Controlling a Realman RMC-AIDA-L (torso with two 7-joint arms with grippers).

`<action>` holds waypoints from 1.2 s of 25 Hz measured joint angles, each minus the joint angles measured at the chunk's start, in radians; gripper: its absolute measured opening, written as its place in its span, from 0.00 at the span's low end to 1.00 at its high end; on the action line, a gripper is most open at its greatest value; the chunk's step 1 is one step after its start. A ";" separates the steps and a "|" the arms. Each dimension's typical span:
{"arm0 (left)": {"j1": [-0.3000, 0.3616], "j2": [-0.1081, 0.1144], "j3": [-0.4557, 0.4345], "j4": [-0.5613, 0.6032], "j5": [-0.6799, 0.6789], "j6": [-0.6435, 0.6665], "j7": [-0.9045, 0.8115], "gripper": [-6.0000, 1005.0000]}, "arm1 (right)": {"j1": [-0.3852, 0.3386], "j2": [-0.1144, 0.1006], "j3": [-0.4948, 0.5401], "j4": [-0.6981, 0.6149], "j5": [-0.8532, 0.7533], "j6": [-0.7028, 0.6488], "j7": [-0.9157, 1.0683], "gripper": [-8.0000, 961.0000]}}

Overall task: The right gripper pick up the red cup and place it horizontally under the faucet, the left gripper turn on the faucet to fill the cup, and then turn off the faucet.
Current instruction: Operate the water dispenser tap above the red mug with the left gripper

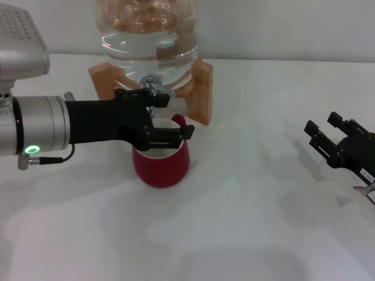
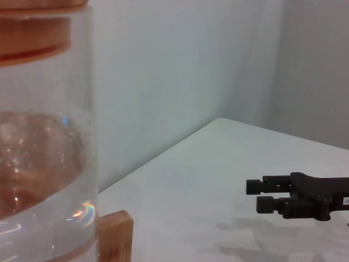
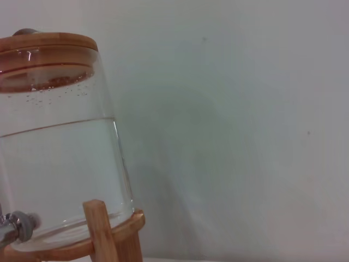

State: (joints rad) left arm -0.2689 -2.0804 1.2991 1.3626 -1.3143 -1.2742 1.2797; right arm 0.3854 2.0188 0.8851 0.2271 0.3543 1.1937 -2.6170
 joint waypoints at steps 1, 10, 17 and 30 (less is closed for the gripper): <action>-0.004 0.000 0.001 -0.004 0.000 0.000 0.002 0.85 | 0.000 0.000 0.000 0.001 0.000 0.000 0.000 0.63; -0.018 -0.001 -0.003 -0.015 -0.001 0.001 0.004 0.85 | 0.001 0.000 0.000 0.002 0.000 0.000 0.001 0.63; -0.022 0.000 -0.017 -0.021 0.000 0.015 0.005 0.85 | 0.005 0.000 0.001 0.000 0.001 -0.002 0.001 0.63; -0.067 -0.002 -0.016 -0.087 -0.002 0.040 0.019 0.85 | 0.003 0.001 0.000 0.001 0.001 -0.002 -0.001 0.63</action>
State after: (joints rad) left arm -0.3359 -2.0823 1.2830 1.2757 -1.3161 -1.2341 1.2983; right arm 0.3885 2.0196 0.8855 0.2285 0.3549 1.1918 -2.6178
